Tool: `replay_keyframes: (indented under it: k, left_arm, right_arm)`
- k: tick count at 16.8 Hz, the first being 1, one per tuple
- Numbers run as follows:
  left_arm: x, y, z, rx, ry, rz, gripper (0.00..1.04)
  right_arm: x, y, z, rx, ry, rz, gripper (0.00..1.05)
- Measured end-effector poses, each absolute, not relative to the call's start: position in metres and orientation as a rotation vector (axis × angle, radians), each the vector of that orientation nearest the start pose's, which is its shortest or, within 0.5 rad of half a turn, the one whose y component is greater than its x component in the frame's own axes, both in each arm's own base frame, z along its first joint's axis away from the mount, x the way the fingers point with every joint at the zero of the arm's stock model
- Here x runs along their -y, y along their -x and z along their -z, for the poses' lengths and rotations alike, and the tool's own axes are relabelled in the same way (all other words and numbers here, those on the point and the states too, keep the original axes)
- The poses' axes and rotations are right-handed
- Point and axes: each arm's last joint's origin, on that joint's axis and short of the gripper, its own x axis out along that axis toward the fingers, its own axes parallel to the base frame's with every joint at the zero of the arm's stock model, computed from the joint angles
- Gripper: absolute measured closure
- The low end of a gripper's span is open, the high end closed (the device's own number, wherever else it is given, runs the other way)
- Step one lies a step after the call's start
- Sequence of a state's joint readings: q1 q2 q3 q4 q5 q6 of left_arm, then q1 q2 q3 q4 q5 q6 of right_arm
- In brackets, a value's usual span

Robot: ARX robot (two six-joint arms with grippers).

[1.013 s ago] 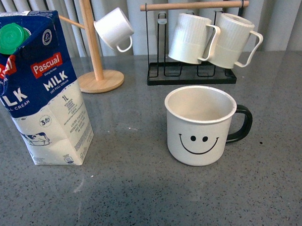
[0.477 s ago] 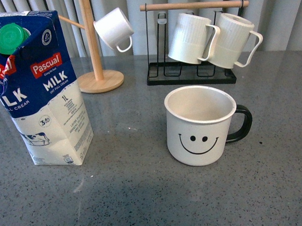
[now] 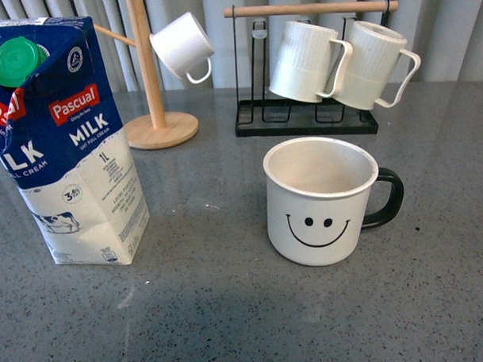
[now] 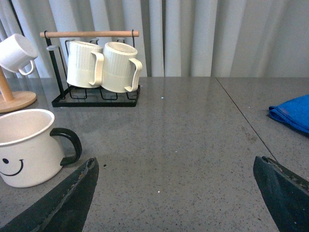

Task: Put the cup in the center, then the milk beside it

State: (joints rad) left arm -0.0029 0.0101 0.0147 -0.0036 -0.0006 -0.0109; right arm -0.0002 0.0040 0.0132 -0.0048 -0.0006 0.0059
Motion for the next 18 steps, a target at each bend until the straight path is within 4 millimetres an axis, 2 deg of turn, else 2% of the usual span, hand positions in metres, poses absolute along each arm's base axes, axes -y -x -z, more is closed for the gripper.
replay_keyframes:
  k: [5,6,7,8,9,11,13,14,15,18]
  left_arm:
    - [0.0,-0.097,-0.167,0.001,0.011,0.003,0.07]
    - [0.0,-0.097,-0.165,-0.078,0.022,-0.014,0.07]
    - [0.002,-0.098,-0.166,-0.261,0.037,-0.05,0.07]
    - [0.004,-0.099,-0.17,-0.344,0.043,-0.049,0.07]
    - [0.005,-0.099,-0.174,-0.329,0.046,-0.038,0.07]
    - [0.007,-0.101,-0.201,-0.223,0.061,-0.006,0.07]
    - [0.01,-0.117,-0.218,-0.176,0.065,0.032,0.07]
    - [0.019,-0.146,-0.23,-0.163,0.068,0.099,0.07]
    - [0.026,-0.164,-0.241,-0.143,0.068,0.13,0.07]
    - [0.045,-0.201,-0.248,-0.195,0.075,0.189,0.07]
  right_arm:
    - [0.0,-0.097,-0.167,0.004,-0.006,0.0,0.07]
    - [0.0,-0.097,-0.167,0.004,-0.006,0.0,0.07]
    - [0.0,-0.097,-0.167,0.004,-0.006,0.0,0.07]
    - [0.0,-0.097,-0.167,0.005,-0.005,-0.001,0.07]
    - [0.0,-0.097,-0.167,0.005,-0.005,0.0,0.07]
    - [0.0,-0.097,-0.167,0.005,-0.005,0.0,0.07]
    - [0.0,-0.097,-0.167,0.005,-0.005,0.0,0.07]
    - [0.0,-0.097,-0.167,0.005,-0.005,0.0,0.07]
    - [0.0,-0.097,-0.167,0.005,-0.005,0.0,0.07]
    - [0.0,-0.097,-0.167,0.005,-0.005,0.0,0.07]
